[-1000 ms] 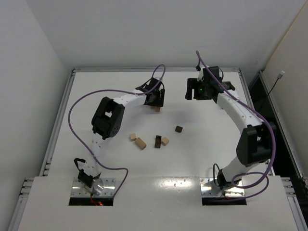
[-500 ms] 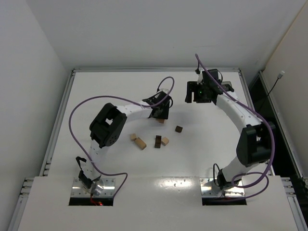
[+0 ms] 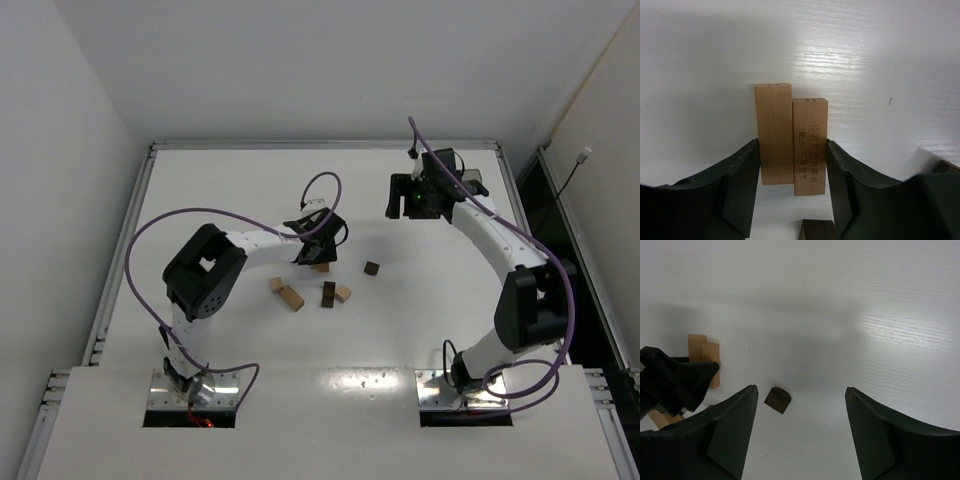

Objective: Build the wood block tower

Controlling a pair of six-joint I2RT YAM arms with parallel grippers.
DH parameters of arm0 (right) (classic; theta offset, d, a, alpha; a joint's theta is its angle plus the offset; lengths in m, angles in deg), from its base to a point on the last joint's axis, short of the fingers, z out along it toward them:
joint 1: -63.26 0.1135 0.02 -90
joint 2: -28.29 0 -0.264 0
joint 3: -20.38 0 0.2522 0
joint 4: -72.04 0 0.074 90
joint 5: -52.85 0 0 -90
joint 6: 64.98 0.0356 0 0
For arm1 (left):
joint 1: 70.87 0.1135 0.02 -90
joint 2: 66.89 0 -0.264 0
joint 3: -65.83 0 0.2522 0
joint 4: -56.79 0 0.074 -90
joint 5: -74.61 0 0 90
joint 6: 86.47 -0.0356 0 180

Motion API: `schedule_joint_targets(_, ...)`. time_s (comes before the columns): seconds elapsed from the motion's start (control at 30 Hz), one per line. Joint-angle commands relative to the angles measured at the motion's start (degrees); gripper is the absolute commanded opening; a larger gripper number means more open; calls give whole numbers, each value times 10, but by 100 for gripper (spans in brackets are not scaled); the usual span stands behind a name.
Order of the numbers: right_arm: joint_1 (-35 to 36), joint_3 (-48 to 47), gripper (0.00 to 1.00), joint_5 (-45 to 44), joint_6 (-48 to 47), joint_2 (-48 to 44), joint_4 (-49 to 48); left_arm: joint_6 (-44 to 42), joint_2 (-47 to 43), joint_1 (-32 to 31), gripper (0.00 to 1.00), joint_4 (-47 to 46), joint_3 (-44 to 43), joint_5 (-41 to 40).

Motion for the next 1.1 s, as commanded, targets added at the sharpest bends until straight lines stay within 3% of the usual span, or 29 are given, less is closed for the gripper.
schedule_joint_targets(0.0,4,2,67,6,7,-20,-16,33,-3,3,0,-3,6,10)
schedule_joint_targets(0.23,4,-3,67,11,2,-14,-16,3,43,3,0,-3,-41,46)
schedule_joint_targets(0.53,4,-3,67,16,-11,-14,-16,-8,38,3,1,-20,-19,57)
schedule_joint_targets(0.57,4,-3,67,16,-16,-14,-16,-8,31,3,11,-20,-19,57)
schedule_joint_targets(0.63,4,-8,67,16,-16,-14,-16,-15,31,3,43,-27,-12,69)
schedule_joint_targets(0.67,4,-8,67,16,-16,-14,-16,-20,24,3,63,-27,-6,69)
schedule_joint_targets(0.7,4,-8,67,16,-16,-14,-16,-20,17,-2,95,-27,0,69)
schedule_joint_targets(0.73,4,-8,67,16,-16,-14,-21,-26,17,-2,100,-36,0,69)
schedule_joint_targets(0.93,4,3,67,28,-43,-20,-36,-57,-32,-7,100,-65,36,62)
schedule_joint_targets(1.07,4,37,67,57,-134,-41,-82,-106,-86,-7,100,-70,20,56)
